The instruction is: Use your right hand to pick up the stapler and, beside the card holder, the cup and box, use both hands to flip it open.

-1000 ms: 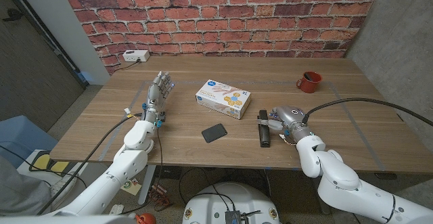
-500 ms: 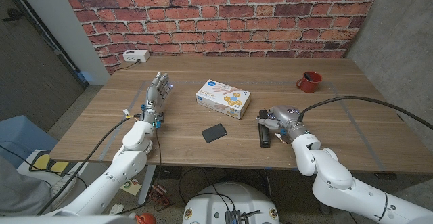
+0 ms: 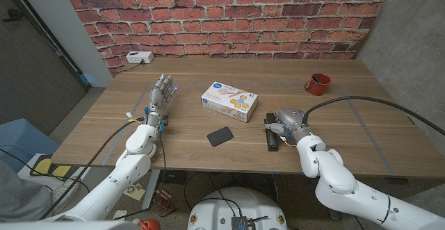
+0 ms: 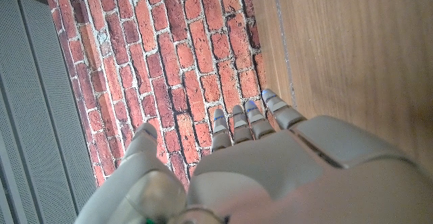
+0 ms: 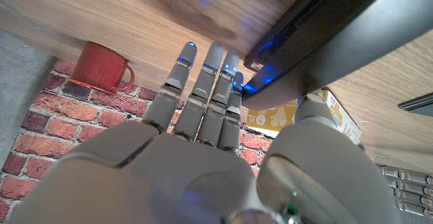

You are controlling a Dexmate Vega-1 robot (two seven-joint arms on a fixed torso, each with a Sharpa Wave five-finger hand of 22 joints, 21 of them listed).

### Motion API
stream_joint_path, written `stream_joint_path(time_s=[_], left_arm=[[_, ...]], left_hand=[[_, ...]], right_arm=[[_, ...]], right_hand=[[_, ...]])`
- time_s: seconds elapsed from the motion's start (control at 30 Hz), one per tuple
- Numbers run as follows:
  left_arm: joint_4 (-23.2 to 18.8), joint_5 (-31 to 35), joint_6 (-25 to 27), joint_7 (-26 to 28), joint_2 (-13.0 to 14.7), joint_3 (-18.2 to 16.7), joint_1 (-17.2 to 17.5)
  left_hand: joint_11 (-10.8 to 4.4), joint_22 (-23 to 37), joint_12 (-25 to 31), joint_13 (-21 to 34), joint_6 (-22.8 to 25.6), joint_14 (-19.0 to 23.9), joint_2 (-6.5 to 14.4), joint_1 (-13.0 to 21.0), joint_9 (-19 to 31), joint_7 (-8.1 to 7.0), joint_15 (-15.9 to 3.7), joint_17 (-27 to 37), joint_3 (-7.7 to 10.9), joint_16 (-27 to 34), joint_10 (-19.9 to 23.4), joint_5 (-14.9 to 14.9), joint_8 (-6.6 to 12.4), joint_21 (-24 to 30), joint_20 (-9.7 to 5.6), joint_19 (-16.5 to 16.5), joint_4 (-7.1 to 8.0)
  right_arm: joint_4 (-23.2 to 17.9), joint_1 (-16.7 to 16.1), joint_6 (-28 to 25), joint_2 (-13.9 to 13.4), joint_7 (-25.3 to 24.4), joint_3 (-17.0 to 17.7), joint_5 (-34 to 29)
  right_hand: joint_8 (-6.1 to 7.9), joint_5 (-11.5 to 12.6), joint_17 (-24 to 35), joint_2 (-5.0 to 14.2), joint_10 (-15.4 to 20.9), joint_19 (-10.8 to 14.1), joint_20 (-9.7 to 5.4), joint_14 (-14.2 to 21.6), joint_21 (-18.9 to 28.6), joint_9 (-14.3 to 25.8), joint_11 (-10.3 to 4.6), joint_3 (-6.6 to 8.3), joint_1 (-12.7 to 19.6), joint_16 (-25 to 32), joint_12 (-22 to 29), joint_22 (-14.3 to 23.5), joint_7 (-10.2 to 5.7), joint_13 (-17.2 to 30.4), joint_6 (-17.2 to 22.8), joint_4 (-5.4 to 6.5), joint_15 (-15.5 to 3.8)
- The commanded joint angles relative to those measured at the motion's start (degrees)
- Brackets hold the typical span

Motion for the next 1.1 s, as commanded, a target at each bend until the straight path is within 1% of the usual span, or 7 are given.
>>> stream_joint_path(time_s=[0.03,0.07,0.17,0.43,0.73,1.03,1.1], left_arm=[[1.2,-0.4,0.0,-0.7,-0.3,0.2,-0.6],[1.3,-0.4,0.0,-0.7,-0.3,0.2,-0.7],[1.7,-0.4,-0.2,-0.9,-0.5,0.2,-0.8],[2.5,-0.5,-0.5,-1.2,-0.9,0.4,-1.2],[2.7,-0.6,-0.6,-1.1,-1.0,0.3,-1.0],[2.8,-0.7,-0.9,-1.1,-1.0,0.2,-0.7],[2.9,-1.1,-1.2,-1.4,-1.2,0.1,-0.6]], left_hand=[[0.01,0.1,-0.2,0.1,0.2,-0.1,0.6,0.2,0.3,-0.31,0.02,0.2,0.22,-0.1,0.1,-0.1,-0.04,0.0,0.21,0.3,-0.28],[0.02,0.1,-0.2,0.1,0.2,-0.1,0.6,0.2,0.3,-0.3,0.05,0.2,0.22,-0.1,0.1,-0.1,-0.04,0.0,0.22,0.3,-0.28],[0.0,0.1,-0.2,0.1,0.1,-0.1,0.6,0.2,0.3,-0.35,0.03,0.2,0.21,-0.1,0.1,-0.1,-0.04,0.0,0.19,0.3,-0.27],[-0.02,0.1,-0.2,0.1,0.1,-0.1,0.6,0.2,0.3,-0.37,0.01,0.2,0.21,-0.1,0.1,-0.1,-0.06,0.0,0.19,0.3,-0.26],[-0.09,0.1,-0.2,0.1,0.1,-0.2,0.7,0.2,0.3,-0.37,-0.02,0.2,0.2,0.0,0.1,-0.1,-0.04,0.1,0.18,0.3,-0.25],[-0.2,0.1,-0.3,0.1,0.1,-0.1,0.7,0.1,0.3,-0.34,0.0,0.2,0.19,0.0,0.1,-0.1,-0.04,0.1,0.17,0.3,-0.22],[-0.24,0.1,-0.3,0.1,0.0,-0.2,0.7,0.1,0.3,-0.37,0.02,0.2,0.19,0.0,0.1,-0.1,-0.05,0.1,0.18,0.3,-0.22]], right_arm=[[0.6,0.4,-0.4,1.1,1.6,-0.3,-2.1],[0.6,0.3,-0.3,1.2,1.4,-0.3,-2.2],[0.7,-0.3,0.6,1.1,0.3,0.3,-1.8],[0.8,-1.4,3.0,0.9,-2.0,1.6,-1.2],[1.3,-2.3,5.6,0.9,-4.3,2.6,-1.2],[1.6,-2.5,7.9,0.9,-5.1,3.6,-0.6],[1.6,-2.6,8.2,0.9,-5.1,3.8,-0.6]], right_hand=[[-0.44,-0.2,0.3,-0.11,1.1,-0.3,-1.63,-3.8,-0.4,0.5,-0.57,0.84,2.2,-1.9,1.4,0.3,-0.65,0.8,0.4,0.21,-7.01],[-0.47,-0.1,0.5,0.27,1.4,-0.3,-2.39,-3.9,-0.4,0.6,-0.71,1.22,3.0,-1.9,1.7,0.3,-0.66,1.0,0.6,0.08,-7.05],[-0.28,0.3,1.0,1.27,2.9,0.2,-3.17,-3.1,-0.1,0.9,-1.03,2.24,5.2,-1.6,2.9,0.4,-1.03,1.4,1.7,-0.11,-7.43],[0.07,1.7,2.2,3.9,4.7,0.6,-4.21,-0.6,0.3,1.3,-2.32,5.96,13.7,-0.8,5.2,0.7,-2.67,2.5,5.2,-0.92,-8.1],[0.25,2.3,3.9,5.3,6.9,0.6,-5.88,1.6,0.9,2.0,-4.35,8.33,21.0,0.1,7.4,1.1,-5.03,3.4,7.7,-0.86,-8.38],[0.45,2.4,4.7,7.16,6.7,-0.2,-7.05,2.6,1.1,2.6,-5.25,9.85,24.8,0.2,8.0,1.4,-6.1,3.8,9.1,-0.6,-8.48],[0.81,2.2,5.1,8.1,6.6,-0.8,-7.38,2.8,1.2,2.7,-5.36,10.37,25.8,0.0,8.0,1.5,-7.13,3.6,10.6,-0.24,-8.49]])
